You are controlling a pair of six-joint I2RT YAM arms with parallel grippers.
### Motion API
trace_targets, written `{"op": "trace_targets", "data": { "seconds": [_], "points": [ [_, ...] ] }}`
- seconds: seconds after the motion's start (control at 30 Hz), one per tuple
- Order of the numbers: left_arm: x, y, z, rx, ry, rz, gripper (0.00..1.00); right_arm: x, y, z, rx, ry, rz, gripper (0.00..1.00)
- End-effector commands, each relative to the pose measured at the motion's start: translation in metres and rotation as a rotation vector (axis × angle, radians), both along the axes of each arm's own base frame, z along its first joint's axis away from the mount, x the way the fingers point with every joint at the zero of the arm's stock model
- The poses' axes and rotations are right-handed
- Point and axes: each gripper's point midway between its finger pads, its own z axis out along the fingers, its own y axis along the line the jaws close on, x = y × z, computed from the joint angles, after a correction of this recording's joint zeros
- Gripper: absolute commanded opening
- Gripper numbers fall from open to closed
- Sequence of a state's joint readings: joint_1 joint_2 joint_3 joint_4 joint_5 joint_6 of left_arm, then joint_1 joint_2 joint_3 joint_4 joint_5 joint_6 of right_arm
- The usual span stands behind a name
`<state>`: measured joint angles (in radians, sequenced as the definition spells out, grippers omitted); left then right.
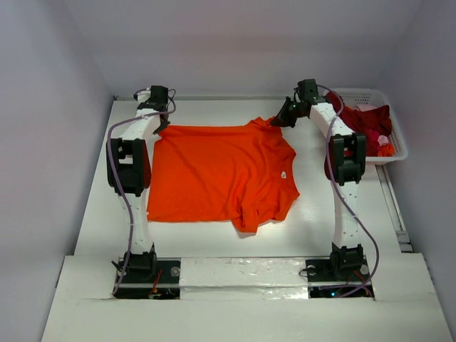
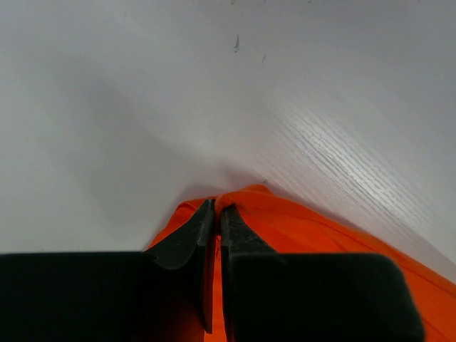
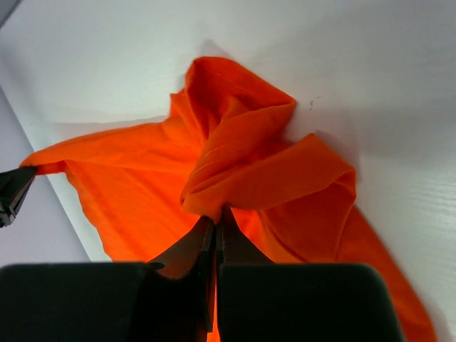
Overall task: Fold and stack the t-shirts
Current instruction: Flatten out the tshirt
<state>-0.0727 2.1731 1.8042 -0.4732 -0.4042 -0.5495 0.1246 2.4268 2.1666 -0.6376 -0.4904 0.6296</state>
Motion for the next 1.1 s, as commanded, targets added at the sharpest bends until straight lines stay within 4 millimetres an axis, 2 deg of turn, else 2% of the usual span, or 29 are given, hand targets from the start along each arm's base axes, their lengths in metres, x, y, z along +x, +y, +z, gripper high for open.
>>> {"op": "trace_targets", "data": {
  "seconds": [0.0,0.03,0.23,0.33,0.67,0.87,1.07],
  "points": [
    [-0.003,0.009,0.008,0.03,-0.005,0.019,0.0,0.007,0.009,0.021,0.051,-0.05,0.033,0.0],
    [-0.003,0.014,0.007,0.03,-0.004,0.031,0.0,0.006,0.01,0.02,0.053,-0.047,0.035,0.0],
    [-0.006,0.016,0.009,0.035,-0.005,0.036,0.0,0.01,0.005,0.029,0.057,-0.075,0.029,0.0],
    [-0.006,0.016,0.015,0.034,-0.014,0.037,0.0,0.013,-0.001,0.043,0.054,-0.102,0.022,0.0],
    [-0.013,0.024,0.018,0.054,0.0,0.051,0.0,0.005,-0.005,0.081,0.04,-0.174,0.015,0.0],
    [-0.017,0.029,0.018,0.053,0.005,0.065,0.0,0.003,-0.017,0.076,0.034,-0.165,-0.021,0.0],
    [-0.022,0.027,0.018,0.039,0.002,0.068,0.0,-0.004,-0.019,0.074,0.03,-0.159,-0.024,0.0]
  ]
}}
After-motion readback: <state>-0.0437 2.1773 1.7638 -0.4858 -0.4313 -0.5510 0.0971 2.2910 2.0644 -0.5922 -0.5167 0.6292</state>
